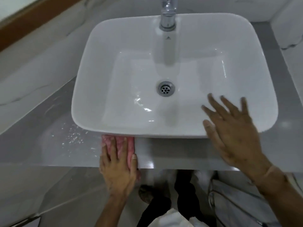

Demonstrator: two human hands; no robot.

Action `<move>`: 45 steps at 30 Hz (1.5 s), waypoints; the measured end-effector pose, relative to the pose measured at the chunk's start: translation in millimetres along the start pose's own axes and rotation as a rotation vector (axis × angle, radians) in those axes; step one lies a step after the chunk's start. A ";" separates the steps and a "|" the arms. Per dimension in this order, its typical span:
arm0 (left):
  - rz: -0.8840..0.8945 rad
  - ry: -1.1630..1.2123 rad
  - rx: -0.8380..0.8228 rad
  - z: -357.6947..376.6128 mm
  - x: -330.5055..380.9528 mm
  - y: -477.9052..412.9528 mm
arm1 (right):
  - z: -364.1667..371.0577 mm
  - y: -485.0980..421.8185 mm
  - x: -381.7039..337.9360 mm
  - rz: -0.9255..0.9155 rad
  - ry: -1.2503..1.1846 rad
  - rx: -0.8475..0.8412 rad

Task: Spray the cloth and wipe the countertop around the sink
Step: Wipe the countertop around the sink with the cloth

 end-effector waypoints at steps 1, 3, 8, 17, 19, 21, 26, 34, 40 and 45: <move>-0.017 0.037 0.003 0.5 8.3 2.4 | 2.9 -5.1 -20.4 -0.049 -0.014 -0.023; -0.003 0.108 -0.016 5.2 23.7 9.4 | 11.8 -18.7 -72.1 -0.192 -0.028 -0.066; 0.127 0.116 -0.054 16.3 37.9 20.4 | 37.9 -62.1 -219.4 -0.745 0.014 -0.057; -0.038 0.095 0.089 -1.7 -74.2 2.5 | 53.0 -96.3 -276.2 -0.805 -0.054 -0.119; 0.012 0.010 0.047 -3.3 -107.2 0.5 | 52.6 -96.7 -277.1 -0.793 -0.083 -0.090; 0.033 -0.113 -0.064 -8.8 -145.2 -9.9 | 53.3 -97.8 -277.9 -0.779 -0.124 -0.059; -0.265 -0.085 -0.030 -39.7 -257.9 -69.5 | 61.3 -99.6 -276.0 -0.764 -0.176 -0.053; -0.156 -0.080 0.038 -47.0 -205.7 -143.8 | 53.6 -97.1 -276.5 -0.702 -0.272 -0.138; 0.082 -0.159 -0.126 -19.2 -191.9 -61.9 | 50.0 -94.6 -276.5 -0.670 -0.207 -0.147; -0.240 0.003 -0.001 -45.9 -252.3 -107.9 | 53.7 -96.6 -275.0 -0.673 -0.213 -0.123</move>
Point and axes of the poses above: each hand's wrist, its own y-axis away from the middle knuckle, its own z-axis out of the palm, x = y × z, the point moved 5 cm from there along -y, towards the middle knuckle, and after that the axes turned 1 degree about -y, right-handed, at the moved point
